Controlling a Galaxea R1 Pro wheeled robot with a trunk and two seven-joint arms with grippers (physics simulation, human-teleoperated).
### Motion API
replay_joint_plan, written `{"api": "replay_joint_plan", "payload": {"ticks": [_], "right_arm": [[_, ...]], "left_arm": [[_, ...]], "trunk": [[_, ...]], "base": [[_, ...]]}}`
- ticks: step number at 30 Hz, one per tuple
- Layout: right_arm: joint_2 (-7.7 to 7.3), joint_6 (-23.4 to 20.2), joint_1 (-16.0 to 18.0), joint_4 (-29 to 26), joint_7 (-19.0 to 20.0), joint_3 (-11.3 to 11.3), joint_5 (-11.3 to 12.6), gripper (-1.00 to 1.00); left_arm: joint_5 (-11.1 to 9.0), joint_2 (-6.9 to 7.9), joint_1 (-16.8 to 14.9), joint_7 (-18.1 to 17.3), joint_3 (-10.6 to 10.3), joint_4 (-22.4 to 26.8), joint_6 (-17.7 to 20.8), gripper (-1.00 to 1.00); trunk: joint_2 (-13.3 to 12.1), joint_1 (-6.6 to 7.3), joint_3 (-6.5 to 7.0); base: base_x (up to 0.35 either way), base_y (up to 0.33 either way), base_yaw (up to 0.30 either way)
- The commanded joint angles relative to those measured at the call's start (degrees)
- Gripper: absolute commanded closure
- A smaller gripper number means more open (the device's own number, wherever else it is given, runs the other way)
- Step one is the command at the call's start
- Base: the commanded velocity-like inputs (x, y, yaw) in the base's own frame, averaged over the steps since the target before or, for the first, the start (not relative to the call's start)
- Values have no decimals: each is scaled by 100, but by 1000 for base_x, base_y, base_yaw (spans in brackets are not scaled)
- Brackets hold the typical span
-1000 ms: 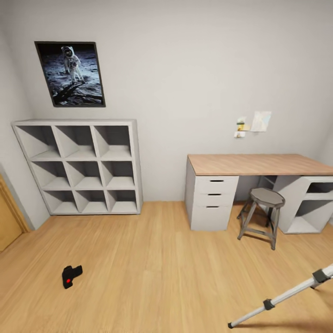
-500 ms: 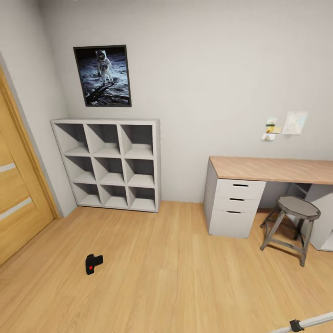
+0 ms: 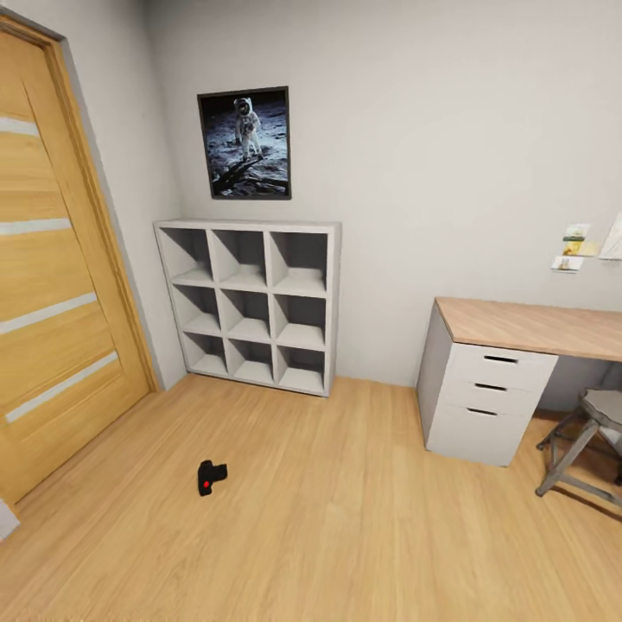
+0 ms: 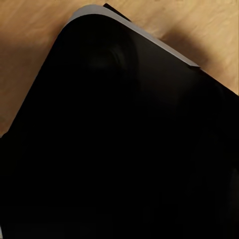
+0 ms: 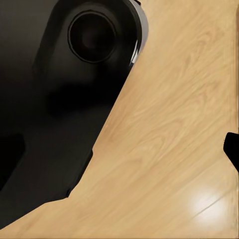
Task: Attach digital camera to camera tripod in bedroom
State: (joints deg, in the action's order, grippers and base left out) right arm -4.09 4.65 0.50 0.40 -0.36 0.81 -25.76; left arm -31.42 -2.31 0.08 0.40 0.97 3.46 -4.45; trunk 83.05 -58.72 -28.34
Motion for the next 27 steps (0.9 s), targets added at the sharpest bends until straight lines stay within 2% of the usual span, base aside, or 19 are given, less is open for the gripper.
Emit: {"api": "replay_joint_plan", "payload": {"ticks": [1,18,27], "right_arm": [[-2,19,3,4,-3,7,-16,-100],[-4,23,3,4,-1,-2,-2,-100],[22,5,3,4,1,-2,-7,-100]], "left_arm": [[-9,-1,1,4,8,6,-11,-100],[-12,-6,1,-43,8,6,63,-100],[-5,-13,1,-21,8,6,59,-100]], "trunk": [[3,-1,-5],[3,-1,-28],[3,-1,-30]], "base": [[115,0,300],[282,0,287],[317,0,28]]}}
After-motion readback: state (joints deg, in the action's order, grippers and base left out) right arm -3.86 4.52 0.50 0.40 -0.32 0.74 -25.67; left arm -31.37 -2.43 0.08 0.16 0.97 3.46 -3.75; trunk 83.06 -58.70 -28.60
